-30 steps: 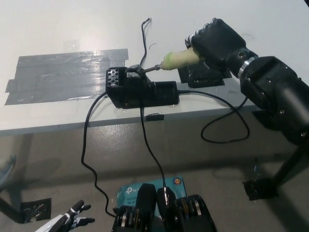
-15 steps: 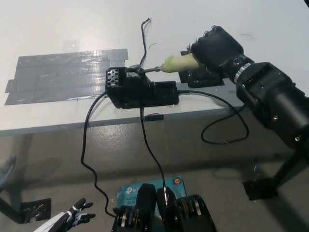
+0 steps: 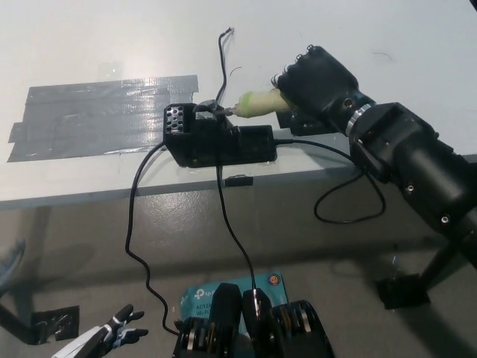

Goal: The robot uses its right hand to grab and lift the soldering gun kept on the middle of the table and puts it in its base

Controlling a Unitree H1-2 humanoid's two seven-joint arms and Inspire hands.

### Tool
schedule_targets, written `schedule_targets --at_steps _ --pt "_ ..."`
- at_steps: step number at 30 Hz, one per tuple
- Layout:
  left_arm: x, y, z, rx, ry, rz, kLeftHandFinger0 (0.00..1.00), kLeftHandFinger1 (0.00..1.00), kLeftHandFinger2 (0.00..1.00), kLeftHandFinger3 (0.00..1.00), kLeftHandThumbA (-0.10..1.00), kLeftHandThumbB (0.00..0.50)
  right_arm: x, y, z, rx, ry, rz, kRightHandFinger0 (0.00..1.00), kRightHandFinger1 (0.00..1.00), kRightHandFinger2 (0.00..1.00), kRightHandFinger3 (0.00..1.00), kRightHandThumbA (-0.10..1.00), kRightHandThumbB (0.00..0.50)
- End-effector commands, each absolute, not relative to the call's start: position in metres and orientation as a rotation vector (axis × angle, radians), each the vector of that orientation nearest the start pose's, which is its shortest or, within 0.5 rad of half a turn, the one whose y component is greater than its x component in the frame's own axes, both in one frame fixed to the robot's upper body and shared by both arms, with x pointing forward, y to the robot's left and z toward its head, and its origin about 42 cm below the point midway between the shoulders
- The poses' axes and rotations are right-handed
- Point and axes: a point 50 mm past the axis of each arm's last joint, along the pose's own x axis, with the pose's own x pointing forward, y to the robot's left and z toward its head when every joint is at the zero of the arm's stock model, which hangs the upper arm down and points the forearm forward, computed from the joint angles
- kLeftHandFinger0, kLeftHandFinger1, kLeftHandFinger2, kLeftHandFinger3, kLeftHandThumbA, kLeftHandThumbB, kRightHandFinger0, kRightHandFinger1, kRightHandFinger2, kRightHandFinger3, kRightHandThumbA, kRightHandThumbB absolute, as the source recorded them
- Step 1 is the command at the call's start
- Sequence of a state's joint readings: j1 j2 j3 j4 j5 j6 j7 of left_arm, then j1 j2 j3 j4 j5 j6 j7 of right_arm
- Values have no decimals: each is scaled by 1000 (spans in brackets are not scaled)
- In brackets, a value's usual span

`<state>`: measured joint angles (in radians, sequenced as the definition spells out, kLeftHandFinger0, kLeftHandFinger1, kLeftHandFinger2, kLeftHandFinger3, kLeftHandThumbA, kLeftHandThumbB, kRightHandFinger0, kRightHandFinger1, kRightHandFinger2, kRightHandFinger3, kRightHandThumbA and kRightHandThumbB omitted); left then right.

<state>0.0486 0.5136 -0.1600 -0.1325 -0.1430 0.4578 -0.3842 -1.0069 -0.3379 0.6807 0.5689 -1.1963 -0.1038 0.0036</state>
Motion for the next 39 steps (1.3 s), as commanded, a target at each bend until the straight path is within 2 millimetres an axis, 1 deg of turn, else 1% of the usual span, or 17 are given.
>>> schedule_targets --at_steps 1,5,7,9,11,15,17,18,19,21,30,31,32,33,36,38,39 --pt "255 320 108 325 494 -479 1000 1000 904 1000 1000 500 523 -115 339 -1963 -894 262 0 0 317 228 -100 11" --pt "258 317 109 335 490 -488 1000 1000 912 1000 1000 500 526 -120 333 -1999 -861 275 0 0 282 52 -100 0" --pt "258 315 109 337 487 -494 1000 1000 909 1000 1000 500 527 -122 331 -2024 -849 283 0 0 282 60 -99 11" --pt "260 313 109 323 483 -502 1000 1000 927 1000 1000 500 534 -123 328 -2040 -831 287 0 0 264 0 -100 15" --pt "260 312 109 320 483 -507 1000 1000 927 1000 1000 500 539 -118 328 -2033 -826 298 0 0 269 0 -69 1" --pt "263 310 110 323 479 -512 1000 1000 929 1000 1000 500 543 -105 335 -2021 -816 297 0 0 276 193 133 0" --pt "263 309 110 333 480 -512 1000 1000 925 1000 1000 500 543 -99 337 -2022 -820 302 0 0 246 208 188 0" --pt "262 309 111 351 477 -514 1000 1000 922 1000 1000 500 544 -91 338 -2011 -843 293 0 0 194 10 65 0" --pt "262 308 111 352 473 -513 1000 1000 923 1000 1000 500 544 -88 339 -1999 -850 285 0 0 200 0 -19 0" --pt "262 308 112 350 472 -520 1000 1000 918 1000 1000 499 544 -83 339 -1999 -872 282 0 0 214 0 -80 0" --pt "264 306 113 339 465 -524 1000 1000 962 1000 1000 500 539 -66 330 -1969 -924 315 0 0 270 13 -100 18" --pt "264 306 113 339 465 -525 1000 1000 967 1000 1000 500 537 -64 325 -1978 -936 321 0 0 253 2 -52 85" --pt "263 305 114 339 465 -530 1000 1000 968 1000 1000 500 535 -64 318 -1992 -950 330 0 0 262 0 -32 97" --pt "263 304 114 345 463 -528 1000 1000 961 1000 1000 500 533 -64 311 -1990 -953 334 0 0 260 0 -38 93" --pt "264 304 113 343 463 -528 1000 1000 950 1000 1000 500 531 -64 299 -1952 -937 356 0 0 228 0 -15 5" --pt "263 303 113 338 464 -528 1000 1000 950 1000 1000 500 529 -65 296 -1964 -941 355 0 0 243 20 25 0" --pt "263 303 112 338 466 -531 1000 1000 954 1000 1000 500 530 -65 292 -1969 -921 352 0 0 240 31 -8 27"
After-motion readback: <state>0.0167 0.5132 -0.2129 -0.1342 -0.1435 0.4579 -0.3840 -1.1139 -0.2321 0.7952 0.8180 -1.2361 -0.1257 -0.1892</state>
